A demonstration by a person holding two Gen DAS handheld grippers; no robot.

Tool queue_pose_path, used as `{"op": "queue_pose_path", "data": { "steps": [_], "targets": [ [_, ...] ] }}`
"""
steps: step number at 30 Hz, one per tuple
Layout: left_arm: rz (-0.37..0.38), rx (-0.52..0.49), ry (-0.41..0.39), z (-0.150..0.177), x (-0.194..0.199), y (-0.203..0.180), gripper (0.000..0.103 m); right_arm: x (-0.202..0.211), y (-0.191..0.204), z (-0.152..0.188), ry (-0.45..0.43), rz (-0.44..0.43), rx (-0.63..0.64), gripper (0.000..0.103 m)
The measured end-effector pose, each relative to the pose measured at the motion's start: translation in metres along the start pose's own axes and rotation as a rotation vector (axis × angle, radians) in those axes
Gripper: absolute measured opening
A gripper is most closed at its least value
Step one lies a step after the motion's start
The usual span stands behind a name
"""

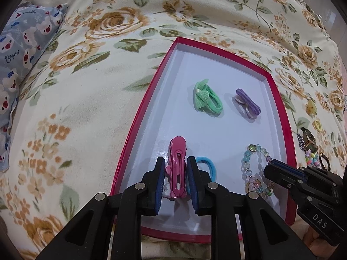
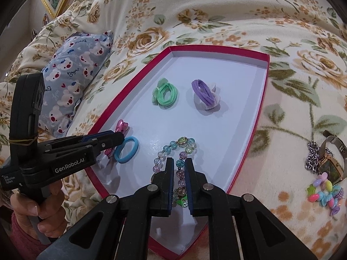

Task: Organize jewelry
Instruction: 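Open both grippers to release the clip and bracelet into the tray, then move both open grippers back to the remaining jewelry beside the tray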

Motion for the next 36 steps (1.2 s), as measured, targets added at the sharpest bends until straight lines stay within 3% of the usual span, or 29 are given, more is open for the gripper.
{"op": "queue_pose_path", "data": {
  "steps": [3,5,8,10,12,18,26,29,36],
  "targets": [
    [-0.001,-0.001,0.001,0.0,0.0,-0.001,0.02,0.002,0.0,-0.001,-0.004,-0.007,-0.01,0.015],
    [-0.003,0.0,0.003,0.001,0.0,0.0,0.021,0.004,0.0,-0.002,-0.01,-0.009,-0.016,0.025],
    [0.002,0.006,-0.002,0.0,0.003,0.0,0.024,0.01,0.0,-0.005,-0.021,-0.013,-0.025,0.029],
    [0.004,0.015,-0.015,-0.001,0.009,0.001,0.031,0.017,0.001,-0.009,-0.036,-0.018,-0.029,0.029],
    [0.006,0.027,-0.034,-0.002,0.018,0.002,0.047,0.025,0.002,-0.012,-0.057,-0.023,-0.029,0.031],
    [0.03,0.065,-0.061,0.0,0.041,0.002,0.05,0.063,-0.006,-0.022,-0.143,-0.005,-0.04,0.039],
    [0.078,0.079,-0.068,0.007,0.063,-0.012,0.064,0.113,-0.048,-0.017,-0.202,0.084,-0.102,0.046],
    [0.104,0.082,-0.061,0.01,0.068,-0.022,0.064,0.133,-0.068,-0.011,-0.219,0.124,-0.129,0.054],
    [0.152,0.039,-0.039,0.014,0.071,-0.051,0.066,0.178,-0.116,0.002,-0.262,0.238,-0.195,0.056]
  ]
}}
Point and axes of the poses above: each gripper's, at about its wrist camera, not at the fingertips, and x roughly against the way its jaws point, y to its left, z to its underside, the point moved 5 cm from there along -x, roughly the way its jaws point, and after that the axes turned 15 degrees about -y, right-handed, at the moved point
